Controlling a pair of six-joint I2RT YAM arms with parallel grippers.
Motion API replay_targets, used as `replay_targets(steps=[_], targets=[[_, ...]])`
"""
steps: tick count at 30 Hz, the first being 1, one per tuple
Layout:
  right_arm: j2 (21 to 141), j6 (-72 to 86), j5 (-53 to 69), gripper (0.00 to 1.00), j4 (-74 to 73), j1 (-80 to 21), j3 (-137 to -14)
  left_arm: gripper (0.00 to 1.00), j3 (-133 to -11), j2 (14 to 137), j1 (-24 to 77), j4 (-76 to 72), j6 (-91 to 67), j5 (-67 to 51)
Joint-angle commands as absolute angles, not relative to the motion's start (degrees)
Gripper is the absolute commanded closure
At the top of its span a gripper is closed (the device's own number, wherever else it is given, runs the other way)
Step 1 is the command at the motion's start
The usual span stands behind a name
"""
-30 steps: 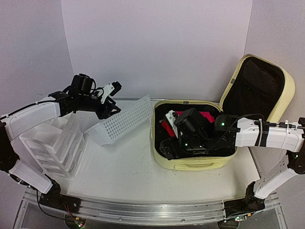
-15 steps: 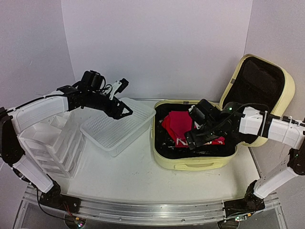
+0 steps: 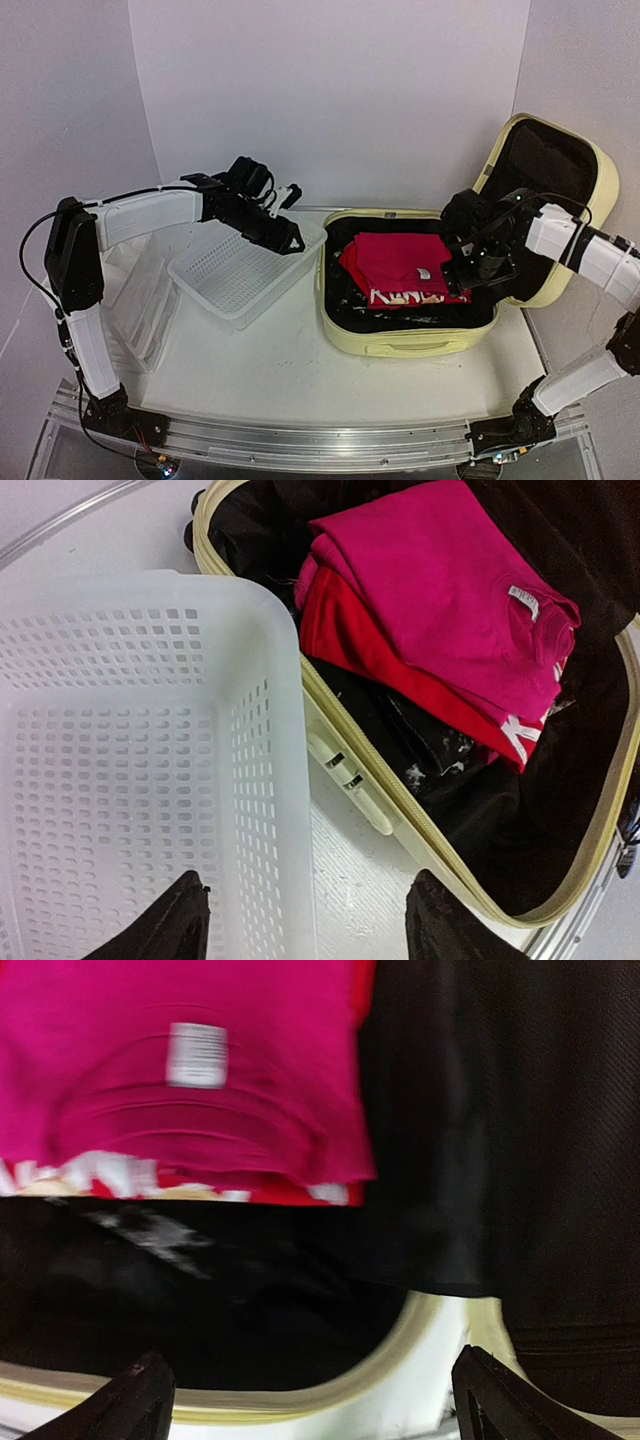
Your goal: Open, take out, and arrange the luggage
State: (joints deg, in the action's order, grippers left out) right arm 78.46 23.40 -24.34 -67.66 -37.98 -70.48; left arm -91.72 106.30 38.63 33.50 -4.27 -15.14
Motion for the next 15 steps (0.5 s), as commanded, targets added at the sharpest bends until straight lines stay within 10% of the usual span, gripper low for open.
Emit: replay_targets(steps=[1, 15], targets=[[81.6, 20.2, -28.1, 0.02, -75.3, -30.8, -76.1, 0.37, -96.1, 105.5, 38.7, 34.0, -11.0, -21.2], [104.8, 8.3, -29.3, 0.23, -75.2, -17.7, -95.0, 0.34, -90.5, 109.1, 45.7, 30.5, -19.6, -22.9]])
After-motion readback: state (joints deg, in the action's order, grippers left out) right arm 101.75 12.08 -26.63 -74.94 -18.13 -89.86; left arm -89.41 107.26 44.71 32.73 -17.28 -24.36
